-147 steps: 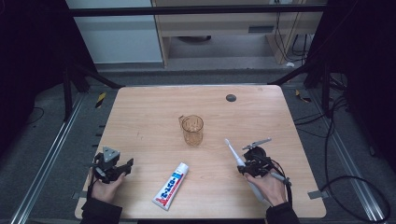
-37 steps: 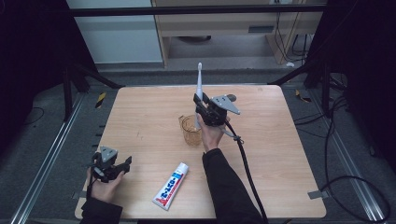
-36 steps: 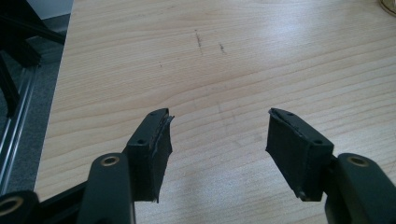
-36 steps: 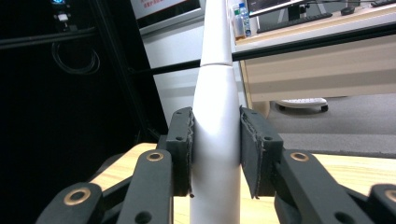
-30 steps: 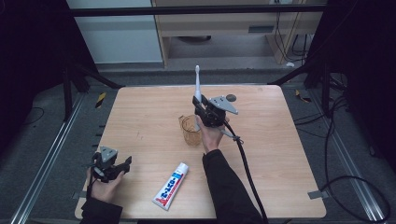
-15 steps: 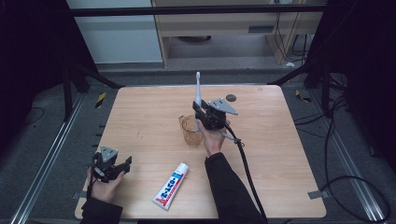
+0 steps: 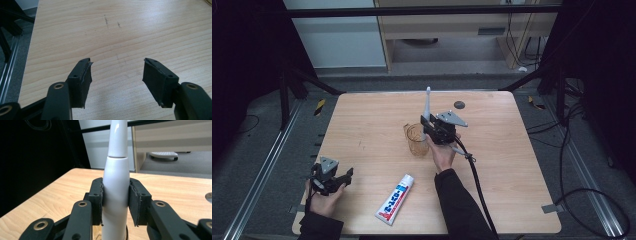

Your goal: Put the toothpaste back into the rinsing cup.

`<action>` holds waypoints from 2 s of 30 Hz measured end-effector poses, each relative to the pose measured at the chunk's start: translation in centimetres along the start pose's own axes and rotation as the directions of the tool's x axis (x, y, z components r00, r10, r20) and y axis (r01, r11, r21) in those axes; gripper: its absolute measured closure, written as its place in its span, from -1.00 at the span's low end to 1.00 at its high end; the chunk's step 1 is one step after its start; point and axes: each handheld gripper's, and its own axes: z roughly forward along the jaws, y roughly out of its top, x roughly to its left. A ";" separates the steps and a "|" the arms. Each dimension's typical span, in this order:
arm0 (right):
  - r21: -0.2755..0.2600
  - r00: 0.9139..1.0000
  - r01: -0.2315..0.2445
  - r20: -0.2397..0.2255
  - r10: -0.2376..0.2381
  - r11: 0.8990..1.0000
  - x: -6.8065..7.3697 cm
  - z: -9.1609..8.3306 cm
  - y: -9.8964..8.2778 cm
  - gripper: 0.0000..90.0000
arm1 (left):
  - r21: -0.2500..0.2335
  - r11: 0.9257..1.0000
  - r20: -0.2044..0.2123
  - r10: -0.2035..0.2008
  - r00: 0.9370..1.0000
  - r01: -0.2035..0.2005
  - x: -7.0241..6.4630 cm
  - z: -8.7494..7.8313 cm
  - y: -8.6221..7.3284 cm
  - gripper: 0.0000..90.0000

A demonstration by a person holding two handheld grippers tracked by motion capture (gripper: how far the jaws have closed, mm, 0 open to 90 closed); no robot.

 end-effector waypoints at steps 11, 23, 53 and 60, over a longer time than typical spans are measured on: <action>0.051 1.000 0.015 -0.009 -0.015 0.999 -0.3 -0.3 -1.2 0.48 | 0.001 1.000 0.000 0.001 1.000 -0.001 0.0 0.0 0.0 -0.14; 0.073 0.998 0.061 -0.015 -0.060 0.995 0.0 -0.6 -1.7 0.48 | 0.002 1.000 0.001 0.000 1.000 0.000 0.0 0.0 0.0 -0.15; 0.089 0.993 0.108 -0.055 -0.104 0.990 0.2 -1.7 -1.9 0.37 | 0.002 1.000 0.004 0.000 1.000 0.000 -0.1 0.0 0.0 -0.15; 0.095 0.993 0.108 -0.066 -0.102 0.990 0.3 -1.7 -2.0 0.29 | 0.001 1.000 0.004 -0.002 1.000 0.002 -0.1 0.0 0.0 -0.15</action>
